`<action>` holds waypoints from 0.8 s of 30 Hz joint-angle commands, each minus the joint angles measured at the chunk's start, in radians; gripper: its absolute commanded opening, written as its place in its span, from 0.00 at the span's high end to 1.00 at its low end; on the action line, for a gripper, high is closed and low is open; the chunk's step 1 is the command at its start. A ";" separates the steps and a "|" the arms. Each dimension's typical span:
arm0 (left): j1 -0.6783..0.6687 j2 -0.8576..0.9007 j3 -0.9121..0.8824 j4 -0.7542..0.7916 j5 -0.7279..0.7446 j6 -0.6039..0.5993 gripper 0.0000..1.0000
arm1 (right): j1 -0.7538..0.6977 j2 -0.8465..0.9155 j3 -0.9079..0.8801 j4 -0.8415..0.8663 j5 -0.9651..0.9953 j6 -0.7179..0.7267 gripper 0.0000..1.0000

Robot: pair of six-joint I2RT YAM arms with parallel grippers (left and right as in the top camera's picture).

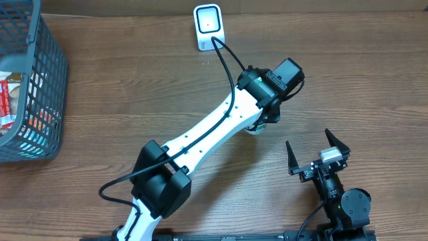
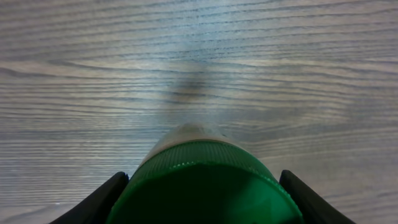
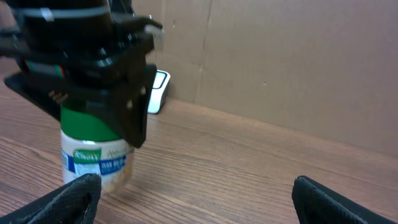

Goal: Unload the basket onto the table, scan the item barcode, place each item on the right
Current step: 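Lift the jar out and carry it toward the white scanner, then hold the jar in front of the scanner with the left gripper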

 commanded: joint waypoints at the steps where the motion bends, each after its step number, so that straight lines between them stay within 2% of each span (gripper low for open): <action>1: 0.000 0.041 0.011 0.023 0.016 -0.053 0.67 | 0.000 -0.007 -0.011 0.005 0.002 0.000 0.00; 9: -0.002 0.086 0.011 0.056 0.020 -0.202 0.67 | 0.000 -0.007 -0.011 0.005 0.002 0.000 0.00; 13: -0.002 0.091 0.011 0.075 0.018 -0.219 0.65 | 0.000 -0.007 -0.011 0.005 0.002 0.000 0.00; 16: -0.002 0.100 0.011 0.076 0.008 -0.254 0.67 | 0.000 -0.007 -0.011 0.005 0.002 0.000 0.00; 24: -0.006 0.169 0.011 0.079 0.005 -0.253 0.69 | 0.000 -0.007 -0.011 0.005 0.002 0.000 0.00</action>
